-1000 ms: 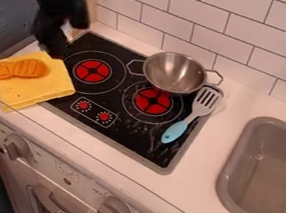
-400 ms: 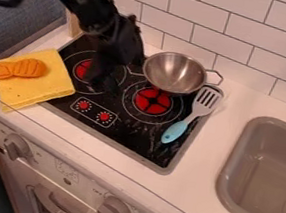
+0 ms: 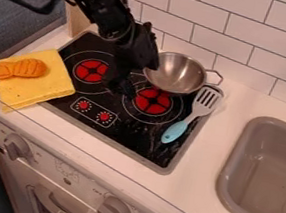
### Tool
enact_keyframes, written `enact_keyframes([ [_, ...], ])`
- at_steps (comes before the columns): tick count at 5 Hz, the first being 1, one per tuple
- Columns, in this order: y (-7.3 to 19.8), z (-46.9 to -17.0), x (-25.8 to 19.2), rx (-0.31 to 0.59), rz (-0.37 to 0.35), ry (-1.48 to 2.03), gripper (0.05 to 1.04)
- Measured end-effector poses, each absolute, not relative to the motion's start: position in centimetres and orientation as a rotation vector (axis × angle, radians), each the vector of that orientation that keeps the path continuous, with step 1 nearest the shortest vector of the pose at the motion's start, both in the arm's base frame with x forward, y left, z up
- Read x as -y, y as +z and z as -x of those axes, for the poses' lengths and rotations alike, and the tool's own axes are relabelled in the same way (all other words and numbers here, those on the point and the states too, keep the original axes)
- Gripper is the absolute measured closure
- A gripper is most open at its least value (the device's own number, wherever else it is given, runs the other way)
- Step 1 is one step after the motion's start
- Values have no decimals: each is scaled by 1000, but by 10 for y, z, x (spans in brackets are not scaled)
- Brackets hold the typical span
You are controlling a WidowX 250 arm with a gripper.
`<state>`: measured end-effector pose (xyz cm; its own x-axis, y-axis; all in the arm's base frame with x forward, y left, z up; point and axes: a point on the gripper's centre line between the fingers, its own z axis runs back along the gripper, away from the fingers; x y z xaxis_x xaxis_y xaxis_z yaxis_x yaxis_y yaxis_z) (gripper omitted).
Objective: Place the silver pot to the top left corner of the surface.
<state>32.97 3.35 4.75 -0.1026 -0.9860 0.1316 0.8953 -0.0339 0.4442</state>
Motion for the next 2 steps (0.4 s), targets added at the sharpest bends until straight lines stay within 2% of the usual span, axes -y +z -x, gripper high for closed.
enact_keyframes([
  [2,40,-351,-15,525,-236,-1702,82],
])
